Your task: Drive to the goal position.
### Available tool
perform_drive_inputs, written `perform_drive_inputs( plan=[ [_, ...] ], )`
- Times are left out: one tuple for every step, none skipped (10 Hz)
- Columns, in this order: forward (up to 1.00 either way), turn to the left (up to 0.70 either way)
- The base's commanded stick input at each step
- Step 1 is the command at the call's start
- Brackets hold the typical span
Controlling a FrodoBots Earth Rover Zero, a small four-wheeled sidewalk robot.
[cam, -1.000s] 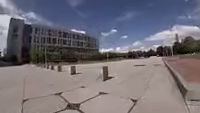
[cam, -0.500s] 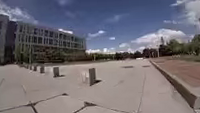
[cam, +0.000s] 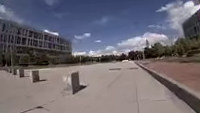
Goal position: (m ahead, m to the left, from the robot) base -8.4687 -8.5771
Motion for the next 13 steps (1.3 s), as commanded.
perform_drive_inputs(
  plan=[
    [1.0,0.01],
    [1.0,0.01],
    [1.0,0.01],
    [1.0,0.01],
    [1.0,0.01],
    [1.0,0.01],
    [1.0,0.01],
    [1.0,0.01],
    [1.0,0.01],
    [1.0,0.01],
    [1.0,0.01],
    [1.0,0.01],
    [1.0,-0.18]
  ],
)
